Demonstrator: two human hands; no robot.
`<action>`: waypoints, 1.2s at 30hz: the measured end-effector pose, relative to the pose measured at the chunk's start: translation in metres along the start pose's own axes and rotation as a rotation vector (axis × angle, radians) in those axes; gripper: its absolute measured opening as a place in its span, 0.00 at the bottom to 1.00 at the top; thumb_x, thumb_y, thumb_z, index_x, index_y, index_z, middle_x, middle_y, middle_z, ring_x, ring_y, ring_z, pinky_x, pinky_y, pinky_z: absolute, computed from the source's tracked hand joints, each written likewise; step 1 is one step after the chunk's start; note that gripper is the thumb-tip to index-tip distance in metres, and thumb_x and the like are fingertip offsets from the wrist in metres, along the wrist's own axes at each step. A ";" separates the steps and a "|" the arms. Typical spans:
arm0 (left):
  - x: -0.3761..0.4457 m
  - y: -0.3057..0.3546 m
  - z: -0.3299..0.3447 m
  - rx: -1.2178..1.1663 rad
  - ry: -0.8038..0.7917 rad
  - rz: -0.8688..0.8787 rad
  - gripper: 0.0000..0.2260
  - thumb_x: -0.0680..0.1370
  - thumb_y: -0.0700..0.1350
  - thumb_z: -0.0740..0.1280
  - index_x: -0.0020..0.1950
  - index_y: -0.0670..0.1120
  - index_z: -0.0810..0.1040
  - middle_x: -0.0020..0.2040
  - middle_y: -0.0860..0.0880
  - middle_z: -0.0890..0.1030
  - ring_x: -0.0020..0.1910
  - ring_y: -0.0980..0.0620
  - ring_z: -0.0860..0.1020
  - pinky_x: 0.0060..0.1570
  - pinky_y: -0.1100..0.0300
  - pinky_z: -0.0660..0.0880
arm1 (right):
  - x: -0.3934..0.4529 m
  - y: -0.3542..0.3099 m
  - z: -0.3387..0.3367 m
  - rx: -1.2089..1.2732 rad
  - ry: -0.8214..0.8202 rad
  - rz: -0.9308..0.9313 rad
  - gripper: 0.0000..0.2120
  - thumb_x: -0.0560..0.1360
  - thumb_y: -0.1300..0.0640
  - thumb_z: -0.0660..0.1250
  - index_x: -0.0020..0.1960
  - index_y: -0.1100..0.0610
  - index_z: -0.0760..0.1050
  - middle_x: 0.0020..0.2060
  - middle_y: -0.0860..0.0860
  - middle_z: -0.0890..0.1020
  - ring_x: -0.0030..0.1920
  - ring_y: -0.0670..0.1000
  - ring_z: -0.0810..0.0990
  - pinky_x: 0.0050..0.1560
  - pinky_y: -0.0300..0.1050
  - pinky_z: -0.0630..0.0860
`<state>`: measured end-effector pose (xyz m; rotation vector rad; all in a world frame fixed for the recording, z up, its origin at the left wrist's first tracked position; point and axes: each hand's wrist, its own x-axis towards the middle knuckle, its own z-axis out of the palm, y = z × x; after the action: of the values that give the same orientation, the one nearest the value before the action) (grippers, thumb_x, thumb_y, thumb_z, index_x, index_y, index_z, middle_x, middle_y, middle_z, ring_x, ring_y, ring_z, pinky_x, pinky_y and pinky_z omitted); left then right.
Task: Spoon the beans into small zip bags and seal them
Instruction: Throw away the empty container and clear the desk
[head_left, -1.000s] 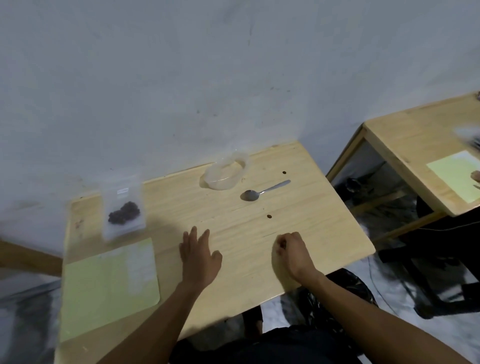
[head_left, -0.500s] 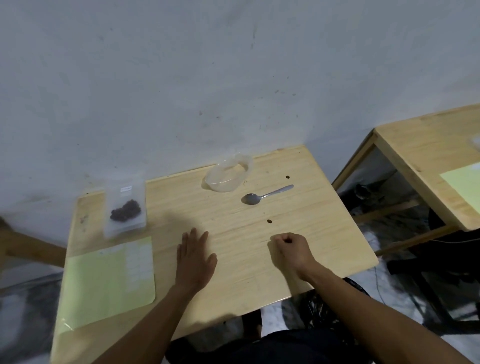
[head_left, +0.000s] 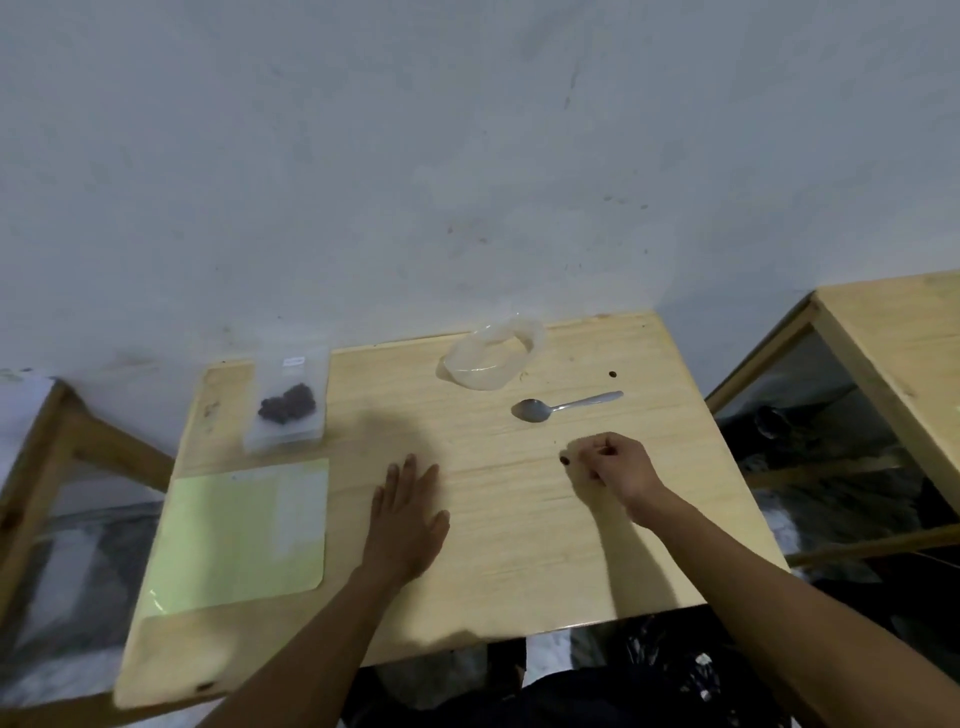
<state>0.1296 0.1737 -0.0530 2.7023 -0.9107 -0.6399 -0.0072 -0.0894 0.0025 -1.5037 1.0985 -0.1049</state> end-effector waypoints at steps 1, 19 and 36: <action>0.000 0.000 0.000 -0.004 0.000 0.001 0.31 0.82 0.55 0.57 0.80 0.53 0.47 0.80 0.48 0.40 0.79 0.46 0.39 0.76 0.48 0.43 | 0.005 0.002 0.000 -0.089 0.016 -0.018 0.04 0.73 0.61 0.71 0.40 0.56 0.78 0.36 0.50 0.81 0.38 0.50 0.78 0.42 0.48 0.77; -0.002 0.005 -0.001 -0.056 0.030 -0.016 0.31 0.79 0.55 0.58 0.80 0.54 0.50 0.81 0.50 0.42 0.79 0.48 0.39 0.76 0.50 0.40 | 0.036 0.012 0.019 -0.291 0.009 -0.096 0.09 0.76 0.58 0.65 0.38 0.57 0.78 0.34 0.47 0.81 0.37 0.47 0.78 0.39 0.37 0.73; -0.001 0.002 0.000 -0.050 0.024 -0.026 0.31 0.80 0.55 0.59 0.80 0.56 0.47 0.79 0.54 0.37 0.78 0.51 0.35 0.74 0.54 0.36 | 0.135 -0.052 -0.041 0.142 0.229 0.055 0.03 0.77 0.60 0.66 0.45 0.59 0.77 0.40 0.58 0.81 0.35 0.52 0.76 0.40 0.46 0.75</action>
<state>0.1279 0.1725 -0.0520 2.6756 -0.8442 -0.6248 0.0700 -0.2178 -0.0116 -1.3561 1.2865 -0.3168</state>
